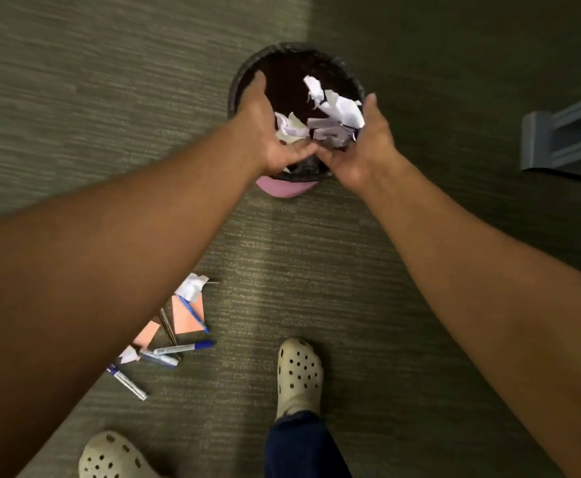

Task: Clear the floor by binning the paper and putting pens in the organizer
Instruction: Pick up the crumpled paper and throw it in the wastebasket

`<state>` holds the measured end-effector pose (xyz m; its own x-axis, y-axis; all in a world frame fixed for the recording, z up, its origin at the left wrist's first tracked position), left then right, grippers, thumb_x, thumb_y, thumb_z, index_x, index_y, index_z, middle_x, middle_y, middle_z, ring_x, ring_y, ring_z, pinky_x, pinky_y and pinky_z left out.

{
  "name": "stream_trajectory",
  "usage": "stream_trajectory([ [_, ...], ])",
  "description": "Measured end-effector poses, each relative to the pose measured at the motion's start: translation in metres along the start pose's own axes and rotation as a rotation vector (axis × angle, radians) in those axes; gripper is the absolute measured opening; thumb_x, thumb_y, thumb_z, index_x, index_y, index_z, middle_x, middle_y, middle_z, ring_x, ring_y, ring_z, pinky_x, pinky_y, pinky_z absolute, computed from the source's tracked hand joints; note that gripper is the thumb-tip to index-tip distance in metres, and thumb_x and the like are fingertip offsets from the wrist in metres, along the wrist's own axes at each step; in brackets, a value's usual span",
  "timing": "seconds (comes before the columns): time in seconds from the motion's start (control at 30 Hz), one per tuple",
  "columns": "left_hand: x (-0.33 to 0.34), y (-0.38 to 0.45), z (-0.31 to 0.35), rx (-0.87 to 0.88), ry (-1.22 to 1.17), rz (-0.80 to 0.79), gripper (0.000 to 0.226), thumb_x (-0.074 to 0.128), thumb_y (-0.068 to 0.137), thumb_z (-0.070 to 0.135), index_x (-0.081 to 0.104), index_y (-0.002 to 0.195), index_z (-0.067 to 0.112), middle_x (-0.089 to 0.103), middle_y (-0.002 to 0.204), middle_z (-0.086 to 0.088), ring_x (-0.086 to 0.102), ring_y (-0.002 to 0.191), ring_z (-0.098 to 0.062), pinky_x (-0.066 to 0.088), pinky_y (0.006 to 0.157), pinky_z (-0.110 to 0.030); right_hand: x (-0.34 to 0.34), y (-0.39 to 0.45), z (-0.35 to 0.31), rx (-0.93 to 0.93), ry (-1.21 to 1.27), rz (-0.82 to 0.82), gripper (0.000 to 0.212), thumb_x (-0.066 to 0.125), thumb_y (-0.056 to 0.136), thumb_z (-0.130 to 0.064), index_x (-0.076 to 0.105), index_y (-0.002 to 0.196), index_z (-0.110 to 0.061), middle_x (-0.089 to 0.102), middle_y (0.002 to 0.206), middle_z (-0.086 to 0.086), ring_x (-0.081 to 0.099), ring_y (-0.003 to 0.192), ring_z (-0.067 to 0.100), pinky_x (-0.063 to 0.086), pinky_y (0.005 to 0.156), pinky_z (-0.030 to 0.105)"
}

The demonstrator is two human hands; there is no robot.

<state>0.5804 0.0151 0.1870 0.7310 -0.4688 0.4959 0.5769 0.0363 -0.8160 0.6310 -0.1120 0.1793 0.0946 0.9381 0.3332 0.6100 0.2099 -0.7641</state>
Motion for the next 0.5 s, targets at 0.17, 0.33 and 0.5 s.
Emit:
stream_trajectory([
  [0.17, -0.012, -0.007, 0.003, 0.003, 0.026, 0.07, 0.099, 0.029, 0.091, 0.083, 0.031, 0.157, 0.009, 0.05, 0.141, -0.031, 0.07, 0.103, -0.051, 0.058, 0.083, -0.059, -0.007, 0.004, 0.004, 0.005, 0.016, 0.038, 0.08, 0.034, 0.098, -0.076, 0.029, 0.162, -0.028, 0.026, 0.166, 0.019, 0.043, 0.143, 0.047, 0.051, 0.101, 0.064],
  [0.33, -0.088, -0.033, -0.013, 0.168, 0.137, 0.215, 0.081, 0.022, 0.1, 0.074, 0.028, 0.161, 0.021, 0.038, 0.162, -0.016, 0.063, 0.117, -0.035, 0.057, 0.093, -0.052, -0.015, -0.016, 0.049, -0.047, -0.142, 0.058, 0.056, 0.047, 0.104, -0.056, 0.058, 0.138, -0.014, 0.059, 0.137, 0.016, 0.069, 0.11, 0.033, 0.064, 0.081, 0.044],
  [0.5, -0.227, -0.064, -0.051, 0.281, 0.234, 0.486, 0.041, 0.039, 0.108, 0.048, 0.045, 0.143, 0.028, 0.05, 0.14, -0.006, 0.064, 0.089, -0.02, 0.055, 0.074, -0.036, -0.027, -0.041, 0.156, 0.01, -0.511, -0.114, 0.011, 0.065, 0.097, -0.021, 0.068, 0.101, -0.012, 0.07, 0.086, 0.004, 0.069, 0.07, 0.017, 0.062, 0.064, 0.035],
])
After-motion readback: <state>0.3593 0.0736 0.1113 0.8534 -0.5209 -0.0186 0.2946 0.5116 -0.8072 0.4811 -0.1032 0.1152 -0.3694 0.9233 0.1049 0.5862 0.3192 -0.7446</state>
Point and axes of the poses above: each hand's wrist, its own y-axis towards the middle knuckle, its own x-axis out of the palm, z = x × y, the point moved 1 cm from there along y, towards the middle knuckle
